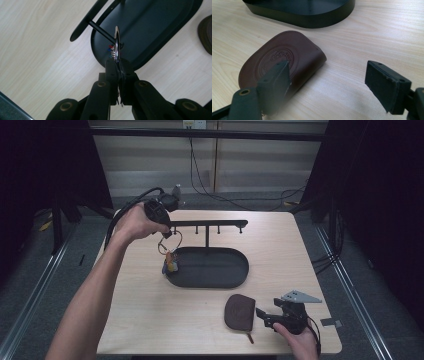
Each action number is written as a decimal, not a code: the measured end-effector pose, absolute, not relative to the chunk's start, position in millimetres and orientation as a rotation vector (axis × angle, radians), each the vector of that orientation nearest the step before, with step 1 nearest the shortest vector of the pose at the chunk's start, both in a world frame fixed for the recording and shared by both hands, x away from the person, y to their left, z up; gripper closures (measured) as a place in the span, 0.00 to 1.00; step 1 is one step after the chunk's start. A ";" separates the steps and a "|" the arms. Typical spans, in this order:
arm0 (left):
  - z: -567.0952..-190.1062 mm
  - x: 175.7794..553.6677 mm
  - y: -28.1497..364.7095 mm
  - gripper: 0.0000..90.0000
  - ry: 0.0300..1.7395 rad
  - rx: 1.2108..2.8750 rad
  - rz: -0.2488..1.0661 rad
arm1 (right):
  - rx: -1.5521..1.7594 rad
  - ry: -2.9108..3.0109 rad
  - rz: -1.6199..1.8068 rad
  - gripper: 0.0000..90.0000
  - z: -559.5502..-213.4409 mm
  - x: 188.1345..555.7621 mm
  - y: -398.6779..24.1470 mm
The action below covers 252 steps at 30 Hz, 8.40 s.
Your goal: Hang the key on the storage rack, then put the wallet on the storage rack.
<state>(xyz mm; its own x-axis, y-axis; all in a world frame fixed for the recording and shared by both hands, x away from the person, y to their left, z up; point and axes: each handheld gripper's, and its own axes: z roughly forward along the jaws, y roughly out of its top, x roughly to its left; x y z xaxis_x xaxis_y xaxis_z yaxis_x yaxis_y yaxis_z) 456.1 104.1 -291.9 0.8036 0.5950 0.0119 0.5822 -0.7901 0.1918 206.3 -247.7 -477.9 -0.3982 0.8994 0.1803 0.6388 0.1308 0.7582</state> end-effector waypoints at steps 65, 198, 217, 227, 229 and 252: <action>-355.9 365.5 205.9 0.44 1.018 2.259 0.094 | 1.557 2.063 1.125 0.22 -480.5 213.1 -247.3; -463.9 226.4 244.3 0.24 0.864 2.190 0.171 | 1.843 2.411 0.553 0.49 -441.9 286.8 -149.6; -465.3 228.8 248.3 0.24 0.874 2.179 0.153 | 1.823 2.478 0.563 0.66 -419.3 292.7 -147.0; -466.8 231.1 247.9 0.24 0.873 2.184 0.149 | 1.825 2.482 0.566 0.69 -413.5 292.4 -149.9; -467.0 232.1 249.0 0.24 0.880 2.182 0.146 | 1.795 2.484 0.544 0.69 -412.0 292.3 -149.1; -468.0 234.9 250.2 0.23 0.892 2.173 0.147 | 1.776 2.517 0.506 0.70 -383.0 303.1 -155.5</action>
